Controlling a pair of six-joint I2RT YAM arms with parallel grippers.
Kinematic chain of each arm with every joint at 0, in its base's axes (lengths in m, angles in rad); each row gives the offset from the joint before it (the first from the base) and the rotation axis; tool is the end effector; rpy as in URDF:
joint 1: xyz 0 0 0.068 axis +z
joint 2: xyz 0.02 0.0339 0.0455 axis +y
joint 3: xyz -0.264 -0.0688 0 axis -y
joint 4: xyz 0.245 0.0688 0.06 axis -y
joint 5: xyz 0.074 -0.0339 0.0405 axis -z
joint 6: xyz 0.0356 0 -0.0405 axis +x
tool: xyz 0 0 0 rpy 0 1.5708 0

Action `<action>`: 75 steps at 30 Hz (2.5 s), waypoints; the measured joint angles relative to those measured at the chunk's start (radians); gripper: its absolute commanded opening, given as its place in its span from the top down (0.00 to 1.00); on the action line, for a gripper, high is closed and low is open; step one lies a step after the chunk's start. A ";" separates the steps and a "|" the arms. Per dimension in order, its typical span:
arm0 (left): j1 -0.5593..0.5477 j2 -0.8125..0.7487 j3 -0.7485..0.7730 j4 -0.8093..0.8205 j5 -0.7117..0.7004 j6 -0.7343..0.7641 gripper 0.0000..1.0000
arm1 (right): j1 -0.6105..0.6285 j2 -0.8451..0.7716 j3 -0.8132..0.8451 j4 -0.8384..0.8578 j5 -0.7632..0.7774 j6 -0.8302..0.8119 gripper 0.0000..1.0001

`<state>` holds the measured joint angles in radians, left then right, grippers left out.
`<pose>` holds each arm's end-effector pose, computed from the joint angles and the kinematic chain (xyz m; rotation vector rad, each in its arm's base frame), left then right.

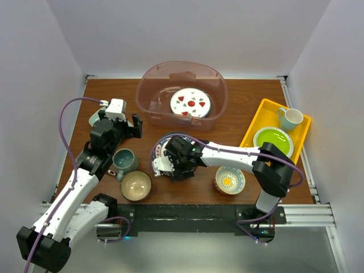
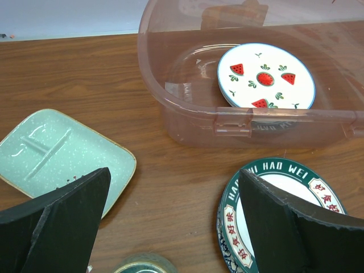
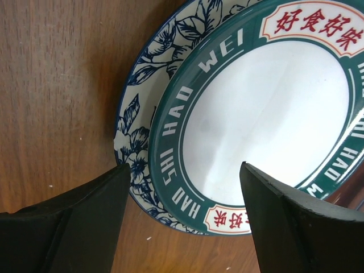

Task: Place the mixed dishes into the plastic bin
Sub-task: Pick up the plate at the center of the board.

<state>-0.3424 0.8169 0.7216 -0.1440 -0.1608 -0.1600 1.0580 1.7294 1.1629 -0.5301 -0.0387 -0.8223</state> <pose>0.1855 -0.0601 0.3165 0.0507 1.8113 -0.2119 0.1708 0.3062 0.1958 -2.1657 1.5657 0.1273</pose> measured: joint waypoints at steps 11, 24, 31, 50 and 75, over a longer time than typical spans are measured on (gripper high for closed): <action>0.000 0.000 0.000 0.000 0.000 0.000 0.00 | 0.000 0.018 -0.006 0.031 0.004 0.000 0.19; 0.000 0.000 0.000 0.000 0.000 0.000 0.00 | 0.000 0.033 -0.010 0.061 0.019 0.001 0.20; 0.000 0.000 0.000 0.000 0.000 0.000 0.00 | 0.000 0.035 -0.025 0.090 0.029 0.001 0.28; 0.000 -0.002 0.000 -0.001 0.000 0.000 0.00 | 0.008 0.031 -0.047 0.121 0.037 -0.023 0.97; 0.000 -0.045 0.006 -0.045 0.173 -0.230 0.00 | -0.066 -0.261 -0.034 -0.072 -0.119 -0.019 1.00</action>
<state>-0.3424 0.7719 0.7277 -0.1894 0.0124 -0.3901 0.9916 1.4685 1.1294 -0.6018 -0.1581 -0.8417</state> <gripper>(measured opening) 0.997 0.112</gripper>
